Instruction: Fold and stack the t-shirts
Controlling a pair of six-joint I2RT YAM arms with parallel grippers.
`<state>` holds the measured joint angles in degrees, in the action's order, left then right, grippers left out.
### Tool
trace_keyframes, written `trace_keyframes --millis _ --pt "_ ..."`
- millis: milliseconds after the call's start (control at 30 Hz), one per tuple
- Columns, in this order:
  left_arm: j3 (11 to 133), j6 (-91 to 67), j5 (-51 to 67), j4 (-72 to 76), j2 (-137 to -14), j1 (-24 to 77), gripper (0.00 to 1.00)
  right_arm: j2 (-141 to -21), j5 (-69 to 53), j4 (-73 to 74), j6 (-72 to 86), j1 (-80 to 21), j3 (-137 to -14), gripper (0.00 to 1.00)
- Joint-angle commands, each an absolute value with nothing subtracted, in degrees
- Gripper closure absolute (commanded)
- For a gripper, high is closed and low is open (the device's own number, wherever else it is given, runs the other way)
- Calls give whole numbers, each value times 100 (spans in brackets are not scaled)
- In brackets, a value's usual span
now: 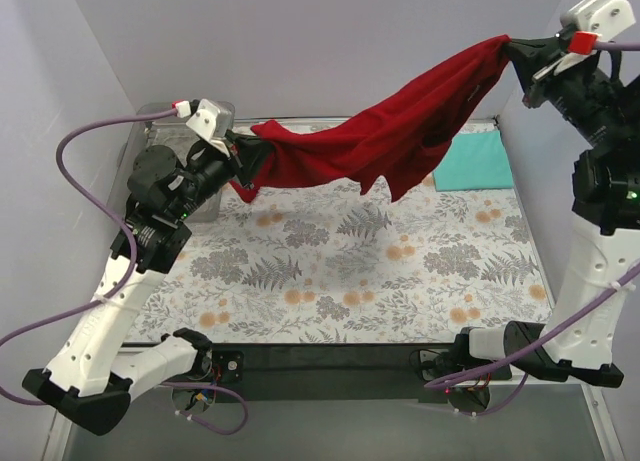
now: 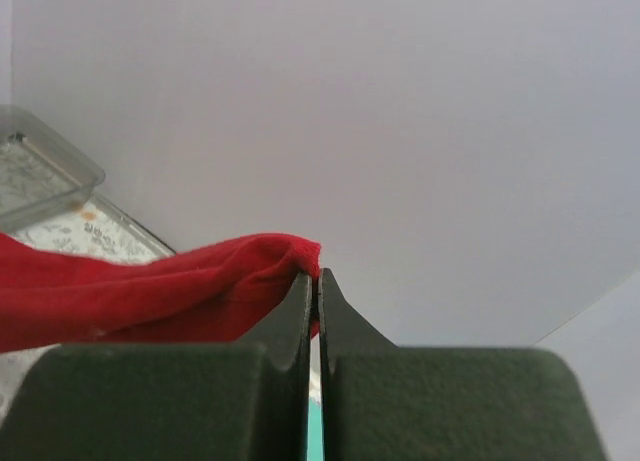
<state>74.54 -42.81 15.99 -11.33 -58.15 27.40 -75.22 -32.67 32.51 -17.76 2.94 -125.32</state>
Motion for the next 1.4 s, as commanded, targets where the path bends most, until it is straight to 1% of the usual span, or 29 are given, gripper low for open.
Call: trace_keyframes --millis 0,133,233,267,367,400,500,533,600,667,733,767,833,867,967,1000,1033,1067,1100,1133,1167,1200,1233,1267,1300,1333,1367 --pt "7453 -4122 1608 -1240 -5363 2725 100 -7304 -3216 3234 -1512 483 -13068 99" --pt "7366 -4166 1556 -1003 -5116 2725 100 -7163 -3366 3287 -1485 536 -12886 99" --pt "7129 -4210 1468 -1089 -5229 2725 100 -7032 -3786 3287 -1573 536 -12105 99" --pt "6928 -4262 1442 -1116 -5334 2725 100 -6988 -3892 3261 -1669 536 -11511 99" --pt "6514 -4464 1205 -1037 -5545 2725 100 -6742 -4078 2972 -1872 536 -10445 99" --pt "6321 -4517 1126 -994 -5816 2725 100 -6663 -4061 2675 -1872 536 -9789 99" --pt "6179 -4693 1020 -827 -6423 2725 100 -6758 -3815 2016 -1750 536 -8898 99" --pt "6153 -4737 959 -635 -6912 2716 100 -6837 -3745 1865 -1697 527 -8747 99" --pt "6222 -4772 827 -467 -7442 2698 100 -7091 -3332 1435 -1574 483 -8404 99" --pt "6441 -4799 468 -291 -8274 2664 100 -7294 -2990 802 -1460 414 -7955 99" --pt "6635 -4816 317 -177 -8830 2628 100 -7663 -2831 285 -1398 343 -7605 99" --pt "6836 -4843 116 -150 -9329 2584 100 -7795 -2647 142 -1380 221 -7533 99" --pt "7100 -4825 -121 -141 -9763 2566 100 -8251 -2374 -173 -1406 62 -7410 99" --pt "7380 -4825 -219 -158 -10182 2549 100 -8418 -2034 -385 -1424 -121 -7392 99" --pt "7838 -4825 -597 -228 -10642 2505 100 -9042 -1357 -597 -1389 -412 -7627 99" --pt "8136 -4825 -641 -263 -10878 2496 96 -9279 -1206 -685 -1336 -457 -7716 99" --pt "8347 -4834 -642 -368 -10977 2479 87 -9377 -1056 -686 -1197 -466 -7847 99" --pt "8541 -4851 -659 -474 -11065 2452 71 -9465 -855 -642 -1169 -483 -7988 81" --pt "8961 -4869 -659 -605 -11161 2443 59 -9588 -792 -372 -1195 -492 -8285 66" --pt "9156 -4869 -668 -928 -11249 2443 49 -9606 -678 -169 -1326 -501 -8419 52" --pt "9289 -4860 -651 -1080 -11224 2435 45 -9589 -598 -10 -1466 -475 -8524 34" --pt "9360 -4878 -589 -1203 -11145 2443 41 -9432 -624 487 -1685 -449 -8560 28" --pt "9299 -4887 -397 -1369 -10831 2435 33 -9300 -720 701 -1905 -422 -8517 24" --pt "9177 -4913 -282 -1432 -10637 2435 23 -9142 -1234 999 -2473 -300 -8412 18" --pt "9037 -4965 -107 -1511 -10426 2443 22 -8740 -1526 1280 -2748 -212 -8289 16" --pt "8739 -5079 -10 -1808 -10180 2443 20 -8536 -1808 1979 -3012 -107 -8010 15" --pt "8571 -5202 574 -2002 -9751 2452 17 -8360 -2420 2465 -3902 95 -7911 14"
